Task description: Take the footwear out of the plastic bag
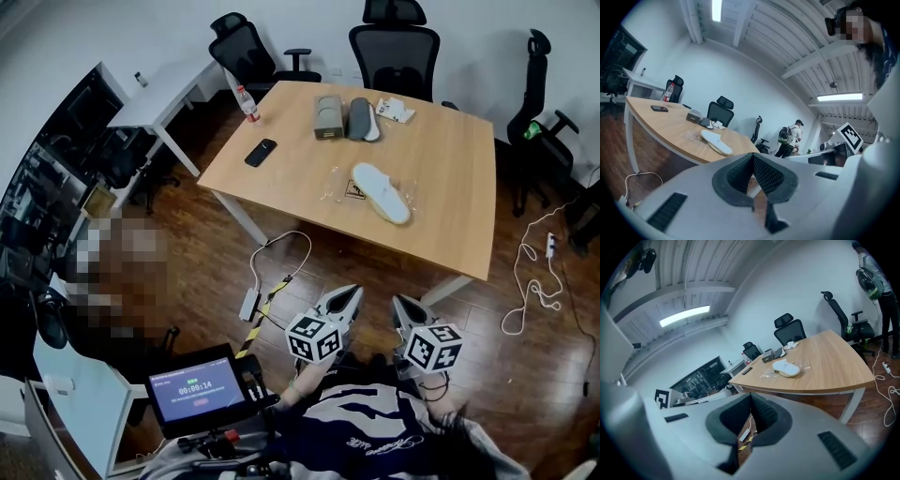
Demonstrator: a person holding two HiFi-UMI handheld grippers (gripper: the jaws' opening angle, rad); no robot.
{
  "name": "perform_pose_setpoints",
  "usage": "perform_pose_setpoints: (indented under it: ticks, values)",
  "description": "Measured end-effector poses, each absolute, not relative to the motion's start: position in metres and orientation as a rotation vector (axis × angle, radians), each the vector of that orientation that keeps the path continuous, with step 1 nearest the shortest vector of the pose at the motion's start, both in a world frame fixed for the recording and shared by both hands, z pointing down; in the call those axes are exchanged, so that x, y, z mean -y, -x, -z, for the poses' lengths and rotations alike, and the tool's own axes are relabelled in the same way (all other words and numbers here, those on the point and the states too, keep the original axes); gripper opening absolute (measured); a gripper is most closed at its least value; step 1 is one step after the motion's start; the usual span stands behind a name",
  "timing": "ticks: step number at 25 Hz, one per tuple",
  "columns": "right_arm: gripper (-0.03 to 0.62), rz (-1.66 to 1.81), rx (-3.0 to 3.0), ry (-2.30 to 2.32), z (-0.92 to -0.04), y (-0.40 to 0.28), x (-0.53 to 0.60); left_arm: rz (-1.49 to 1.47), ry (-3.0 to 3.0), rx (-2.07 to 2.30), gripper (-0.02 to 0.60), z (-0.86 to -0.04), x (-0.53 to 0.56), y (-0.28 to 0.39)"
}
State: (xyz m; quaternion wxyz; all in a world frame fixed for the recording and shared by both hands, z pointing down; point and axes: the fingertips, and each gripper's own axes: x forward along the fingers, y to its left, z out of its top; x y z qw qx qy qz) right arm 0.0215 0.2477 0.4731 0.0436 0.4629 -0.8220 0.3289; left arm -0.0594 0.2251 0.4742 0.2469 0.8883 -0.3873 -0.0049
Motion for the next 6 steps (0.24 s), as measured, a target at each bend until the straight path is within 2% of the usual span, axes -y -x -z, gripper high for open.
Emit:
perform_pose_setpoints:
  ticks: [6]
  values:
    - [-0.011,-1.033,2.5,-1.41,-0.4796,-0.0314,-0.2584,-0.003,-2.394,1.065,0.003,-0.484,-0.234,0.0529]
